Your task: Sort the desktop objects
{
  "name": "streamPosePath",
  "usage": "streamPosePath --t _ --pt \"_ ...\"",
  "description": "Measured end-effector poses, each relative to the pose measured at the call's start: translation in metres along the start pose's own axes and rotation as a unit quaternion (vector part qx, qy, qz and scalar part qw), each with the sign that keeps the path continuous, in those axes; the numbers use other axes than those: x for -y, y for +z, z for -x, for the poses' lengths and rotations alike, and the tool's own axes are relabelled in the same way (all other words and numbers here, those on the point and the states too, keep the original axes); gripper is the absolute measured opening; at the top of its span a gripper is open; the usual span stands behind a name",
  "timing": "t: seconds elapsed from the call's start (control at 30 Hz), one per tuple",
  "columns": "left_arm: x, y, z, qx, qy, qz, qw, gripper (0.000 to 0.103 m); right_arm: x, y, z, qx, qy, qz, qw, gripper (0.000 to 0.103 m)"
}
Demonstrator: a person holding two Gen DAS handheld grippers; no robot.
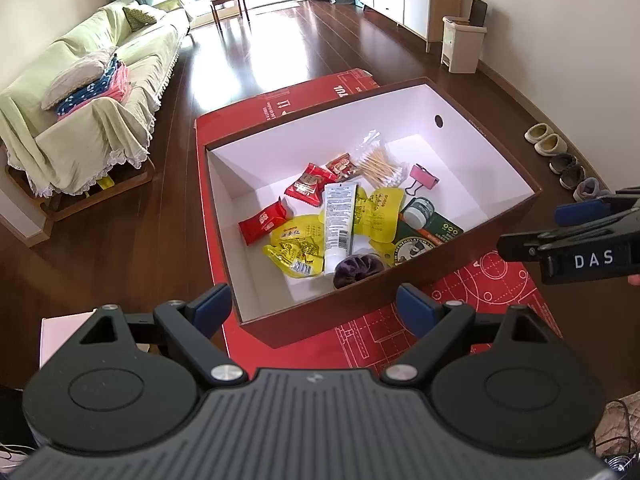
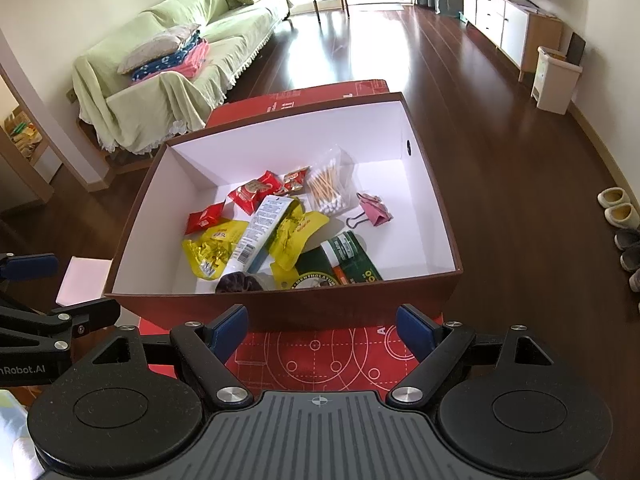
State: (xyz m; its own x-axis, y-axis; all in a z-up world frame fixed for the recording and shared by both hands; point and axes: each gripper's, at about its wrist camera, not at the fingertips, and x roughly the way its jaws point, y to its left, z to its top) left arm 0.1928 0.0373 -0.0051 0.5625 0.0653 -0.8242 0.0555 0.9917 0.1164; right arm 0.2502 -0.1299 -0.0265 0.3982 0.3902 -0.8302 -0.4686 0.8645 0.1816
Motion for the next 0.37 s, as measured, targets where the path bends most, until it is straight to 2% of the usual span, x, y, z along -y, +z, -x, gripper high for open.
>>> streamPosePath --t 0.23,0.37 --pt "-0.004 0.006 -0.006 0.003 -0.011 0.020 0.9997 0.091 0.003 0.004 -0.005 -0.001 0.003 0.003 1.000 0.084" --pt "-0.004 0.012 -0.008 0.013 -0.003 0.021 0.9997 0.092 0.008 0.005 -0.005 0.000 0.004 0.002 1.000 0.084"
